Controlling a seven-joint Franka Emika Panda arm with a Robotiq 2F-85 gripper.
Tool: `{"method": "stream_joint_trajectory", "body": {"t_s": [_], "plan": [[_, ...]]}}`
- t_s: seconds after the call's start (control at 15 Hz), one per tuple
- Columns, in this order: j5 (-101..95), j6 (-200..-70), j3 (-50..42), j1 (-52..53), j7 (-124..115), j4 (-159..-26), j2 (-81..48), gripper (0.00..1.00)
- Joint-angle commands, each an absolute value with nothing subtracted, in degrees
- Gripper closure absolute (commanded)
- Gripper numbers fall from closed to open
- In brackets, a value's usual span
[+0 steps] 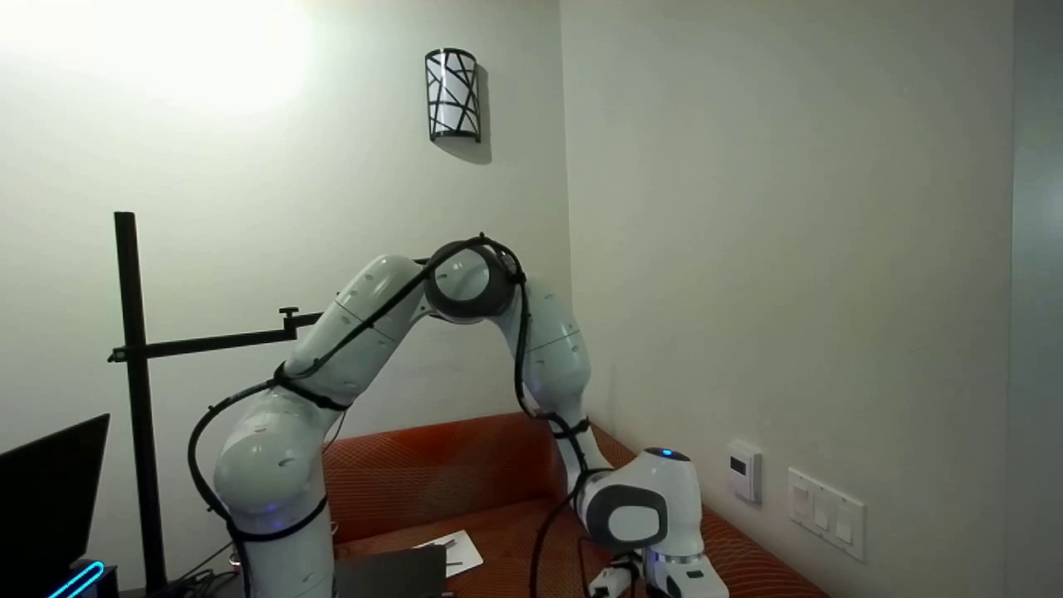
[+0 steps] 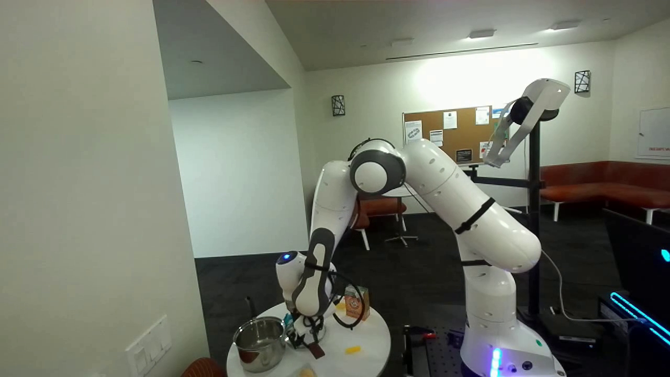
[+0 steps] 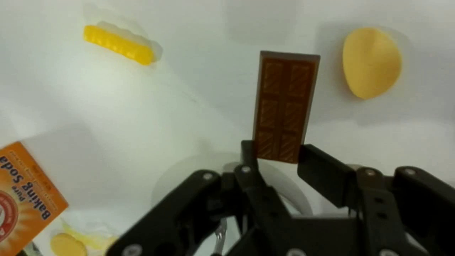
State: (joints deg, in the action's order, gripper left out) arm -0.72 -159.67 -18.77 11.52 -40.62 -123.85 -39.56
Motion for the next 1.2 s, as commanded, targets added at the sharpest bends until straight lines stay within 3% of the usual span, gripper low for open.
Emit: {"method": "stream_joint_trajectory", "body": {"t_s": [0.0, 0.6, 1.13], "plan": [[-2.26, -157.58, -20.40, 14.21, -40.12, -127.34, -31.93, 0.88], [-11.57, -153.68, -20.85, 14.12, -40.81, -123.95, -22.32, 0.88], [-12.53, -149.46, -16.04, 8.30, -32.64, -114.58, -25.84, 0.88]]}}
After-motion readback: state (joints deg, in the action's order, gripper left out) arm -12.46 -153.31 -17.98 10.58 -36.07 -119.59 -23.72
